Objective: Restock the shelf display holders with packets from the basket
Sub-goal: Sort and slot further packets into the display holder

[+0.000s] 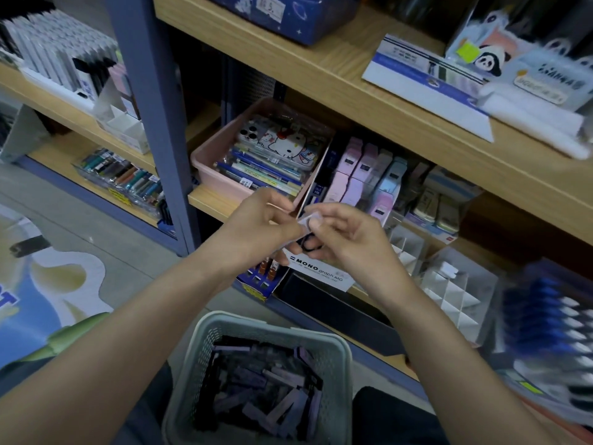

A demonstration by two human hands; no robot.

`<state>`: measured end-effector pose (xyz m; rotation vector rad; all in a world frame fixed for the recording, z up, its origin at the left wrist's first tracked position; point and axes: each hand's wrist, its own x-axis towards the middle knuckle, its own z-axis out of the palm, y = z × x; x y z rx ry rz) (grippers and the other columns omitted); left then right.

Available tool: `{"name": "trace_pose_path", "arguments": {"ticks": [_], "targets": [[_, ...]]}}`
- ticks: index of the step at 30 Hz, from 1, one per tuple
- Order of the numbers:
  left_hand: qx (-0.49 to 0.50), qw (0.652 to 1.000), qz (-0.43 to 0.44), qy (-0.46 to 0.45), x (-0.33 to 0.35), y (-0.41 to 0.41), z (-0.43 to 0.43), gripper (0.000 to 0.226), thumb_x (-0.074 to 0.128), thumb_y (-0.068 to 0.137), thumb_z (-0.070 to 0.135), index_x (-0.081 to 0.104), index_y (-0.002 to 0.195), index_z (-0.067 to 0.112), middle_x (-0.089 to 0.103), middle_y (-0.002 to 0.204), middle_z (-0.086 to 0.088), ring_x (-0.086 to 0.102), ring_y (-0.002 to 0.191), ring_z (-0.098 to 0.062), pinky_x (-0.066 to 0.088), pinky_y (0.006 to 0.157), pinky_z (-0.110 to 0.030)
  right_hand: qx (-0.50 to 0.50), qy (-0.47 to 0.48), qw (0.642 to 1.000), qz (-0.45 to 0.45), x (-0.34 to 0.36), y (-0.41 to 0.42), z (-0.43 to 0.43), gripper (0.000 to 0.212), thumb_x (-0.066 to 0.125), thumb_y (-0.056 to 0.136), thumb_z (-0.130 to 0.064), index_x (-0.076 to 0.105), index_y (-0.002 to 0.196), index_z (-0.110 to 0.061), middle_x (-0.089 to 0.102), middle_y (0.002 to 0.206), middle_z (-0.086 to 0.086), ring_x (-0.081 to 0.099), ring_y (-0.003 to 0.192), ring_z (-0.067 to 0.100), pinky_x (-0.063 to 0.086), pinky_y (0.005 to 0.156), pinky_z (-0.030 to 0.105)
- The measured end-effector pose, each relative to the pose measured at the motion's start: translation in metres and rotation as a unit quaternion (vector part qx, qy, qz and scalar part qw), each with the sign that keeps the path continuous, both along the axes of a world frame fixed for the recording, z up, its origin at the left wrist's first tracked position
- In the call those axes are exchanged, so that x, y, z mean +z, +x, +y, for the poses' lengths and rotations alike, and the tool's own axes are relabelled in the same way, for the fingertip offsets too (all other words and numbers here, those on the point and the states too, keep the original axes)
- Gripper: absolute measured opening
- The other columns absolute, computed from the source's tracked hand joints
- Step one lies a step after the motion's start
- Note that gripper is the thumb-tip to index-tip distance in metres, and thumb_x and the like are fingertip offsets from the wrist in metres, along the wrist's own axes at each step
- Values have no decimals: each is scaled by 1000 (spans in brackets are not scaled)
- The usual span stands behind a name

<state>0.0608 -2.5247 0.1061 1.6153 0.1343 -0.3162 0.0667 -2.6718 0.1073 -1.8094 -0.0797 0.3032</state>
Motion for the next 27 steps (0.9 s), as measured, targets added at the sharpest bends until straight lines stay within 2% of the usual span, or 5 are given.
{"name": "trace_pose_path", "arguments": {"ticks": [9,14,16,23,27], "targets": [[46,977,-173,114,-7,-4,-34,27,73,79,16,53,95,26,62,93,1,66,73,-15,54,68,-26,-83,69,993,51,0,-32,-39,11,58,89,-2,56,100,-5,59,82,8,64,61,6,56,63,19],[-41,953,-259,150,-17,-15,-72,31,60,88,12,53,116,25,54,100,14,57,85,-1,47,77,-10,-236,123,964,4,-3,-36,-82,8,55,92,-10,61,95,-6,60,82,5,62,70,7,55,65,17],[-109,944,-256,180,-27,-20,-85,39,57,90,18,49,128,25,50,110,11,55,95,-1,45,87,-17,-301,88,949,-45,-7,-32,-105,14,53,94,-11,61,99,-1,59,81,6,60,71,8,53,65,15],[-267,810,-324,410,-66,-28,-108,58,45,94,37,28,146,18,31,149,1,27,137,-16,18,112,-26,-305,-162,917,-199,-29,-19,-151,3,57,93,-18,59,91,-18,60,78,-11,57,70,-4,44,67,10],[-255,762,-372,465,-75,-27,-107,55,42,82,36,52,129,9,57,123,-6,55,114,-23,45,95,-33,-275,-173,907,-266,-37,-10,-143,8,60,91,-11,56,94,-17,60,84,-8,58,76,-1,46,69,9]]}}
